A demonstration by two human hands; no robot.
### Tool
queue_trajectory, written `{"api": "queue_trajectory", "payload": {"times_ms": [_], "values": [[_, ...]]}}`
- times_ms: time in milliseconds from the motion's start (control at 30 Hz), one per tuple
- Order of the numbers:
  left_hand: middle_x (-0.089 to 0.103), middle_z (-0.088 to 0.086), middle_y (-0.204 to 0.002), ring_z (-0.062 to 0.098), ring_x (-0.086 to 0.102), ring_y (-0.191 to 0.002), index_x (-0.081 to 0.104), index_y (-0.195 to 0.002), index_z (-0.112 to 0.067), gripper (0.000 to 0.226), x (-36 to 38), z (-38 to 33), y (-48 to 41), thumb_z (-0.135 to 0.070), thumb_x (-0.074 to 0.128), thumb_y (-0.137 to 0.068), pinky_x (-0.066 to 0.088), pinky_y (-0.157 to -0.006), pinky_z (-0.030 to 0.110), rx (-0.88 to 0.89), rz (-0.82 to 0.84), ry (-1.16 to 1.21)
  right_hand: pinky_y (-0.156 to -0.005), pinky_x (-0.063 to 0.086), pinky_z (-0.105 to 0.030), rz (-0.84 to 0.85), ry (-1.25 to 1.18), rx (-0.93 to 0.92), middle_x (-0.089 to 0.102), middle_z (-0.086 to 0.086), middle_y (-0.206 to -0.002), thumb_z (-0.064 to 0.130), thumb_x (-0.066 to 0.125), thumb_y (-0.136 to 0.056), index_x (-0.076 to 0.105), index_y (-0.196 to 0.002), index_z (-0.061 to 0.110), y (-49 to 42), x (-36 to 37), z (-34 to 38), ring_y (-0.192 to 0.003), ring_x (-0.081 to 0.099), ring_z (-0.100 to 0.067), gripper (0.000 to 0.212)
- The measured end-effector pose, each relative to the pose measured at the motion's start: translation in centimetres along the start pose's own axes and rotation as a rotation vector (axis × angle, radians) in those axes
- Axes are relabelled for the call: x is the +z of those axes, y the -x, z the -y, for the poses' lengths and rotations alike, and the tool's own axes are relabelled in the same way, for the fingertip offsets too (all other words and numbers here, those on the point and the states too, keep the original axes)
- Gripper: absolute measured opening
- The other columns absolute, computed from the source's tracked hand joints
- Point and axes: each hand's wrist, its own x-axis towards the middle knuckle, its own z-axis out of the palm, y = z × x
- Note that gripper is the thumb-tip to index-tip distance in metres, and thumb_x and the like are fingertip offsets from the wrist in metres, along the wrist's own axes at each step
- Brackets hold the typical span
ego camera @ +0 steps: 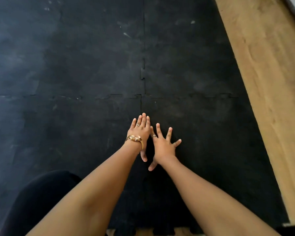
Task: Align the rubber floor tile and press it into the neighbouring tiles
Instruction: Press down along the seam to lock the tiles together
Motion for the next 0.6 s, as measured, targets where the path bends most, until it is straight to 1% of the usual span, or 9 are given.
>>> {"api": "queue_trajectory", "payload": {"times_ms": [67,133,200,267,333,400,467,533,600], "values": [[-0.026,0.021,-0.155,0.031,-0.02,-0.145,-0.023,-0.146,0.001,0.161,-0.4,-1.2,0.2,-0.037,0.096,-0.043,-0.009,-0.118,0.042,-0.046,0.031,0.031,-0.103,0.006,-0.079,-0.01,-0.01,0.005,-0.036,0.006,-0.155,0.041,0.094,-0.047,-0.014,-0.151,0.029,0.2,-0.1,0.2,-0.14,-0.029,-0.043,0.15],[-0.028,0.021,-0.154,0.031,-0.021,-0.145,-0.024,-0.146,0.001,0.159,-0.6,-1.6,0.5,-0.032,0.096,-0.046,-0.008,-0.12,0.043,-0.075,0.034,0.049,-0.104,0.006,-0.078,-0.027,-0.041,0.02,-0.035,0.005,-0.155,0.039,0.093,-0.05,-0.013,-0.151,0.029,0.7,-0.1,0.4,-0.141,-0.028,-0.04,0.147],[-0.028,0.018,-0.155,0.03,-0.021,-0.145,-0.025,-0.146,-0.001,0.155,-0.4,-1.1,1.2,-0.036,0.093,-0.051,-0.007,-0.12,0.044,-0.059,0.042,0.064,-0.107,0.007,-0.076,-0.009,-0.094,0.049,-0.033,0.004,-0.156,0.034,0.09,-0.06,-0.015,-0.151,0.028,1.6,0.8,0.7,-0.143,-0.026,-0.037,0.139],[-0.029,0.016,-0.155,0.029,-0.022,-0.144,-0.025,-0.146,-0.003,0.155,0.5,-0.6,2.4,-0.047,0.089,-0.052,-0.008,-0.12,0.045,0.001,0.057,0.045,-0.11,0.008,-0.072,0.022,-0.125,0.058,-0.034,0.004,-0.156,0.028,0.086,-0.068,-0.017,-0.15,0.028,3.2,2.9,0.7,-0.144,-0.025,-0.034,0.131],[-0.032,0.014,-0.153,0.029,-0.026,-0.143,-0.027,-0.146,-0.003,0.162,2.2,-0.8,3.8,-0.057,0.088,-0.045,-0.01,-0.119,0.045,0.055,0.09,0.013,-0.112,0.005,-0.069,0.025,-0.121,0.046,-0.034,0.003,-0.156,0.023,0.085,-0.069,-0.018,-0.15,0.028,4.6,5.0,0.6,-0.143,-0.026,-0.034,0.131],[-0.036,0.014,-0.151,0.029,-0.028,-0.142,-0.03,-0.144,-0.003,0.163,3.8,-1.6,5.1,-0.054,0.089,-0.045,-0.011,-0.118,0.044,0.039,0.09,0.026,-0.112,0.002,-0.068,-0.006,-0.126,0.041,-0.031,0.002,-0.157,0.02,0.085,-0.068,-0.016,-0.151,0.027,5.2,6.0,0.5,-0.143,-0.026,-0.035,0.131],[-0.036,0.016,-0.15,0.029,-0.026,-0.142,-0.028,-0.143,-0.001,0.144,4.3,-2.4,5.1,-0.042,0.084,-0.064,-0.01,-0.118,0.042,-0.001,0.032,0.063,-0.112,0.002,-0.069,-0.034,-0.129,0.041,-0.029,0.002,-0.158,0.017,0.085,-0.068,-0.011,-0.152,0.025,5.0,6.0,0.7,-0.143,-0.025,-0.036,0.128],[-0.033,0.021,-0.15,0.03,-0.024,-0.143,-0.026,-0.144,0.002,0.115,3.9,-3.3,5.0,-0.03,0.068,-0.085,-0.009,-0.12,0.042,-0.043,-0.005,0.096,-0.111,0.002,-0.069,-0.048,-0.145,0.04,-0.028,0.003,-0.159,0.016,0.086,-0.067,0.001,-0.154,0.024,5.0,5.9,0.9,-0.144,-0.024,-0.035,0.122],[-0.032,0.022,-0.15,0.032,-0.022,-0.144,-0.025,-0.143,0.004,0.108,3.7,-4.1,5.2,-0.027,0.063,-0.089,-0.006,-0.121,0.042,-0.092,-0.019,0.086,-0.112,0.001,-0.068,-0.076,-0.177,0.036,-0.025,0.004,-0.159,0.016,0.086,-0.066,0.013,-0.153,0.024,5.2,6.1,0.9,-0.145,-0.023,-0.034,0.114]]}}
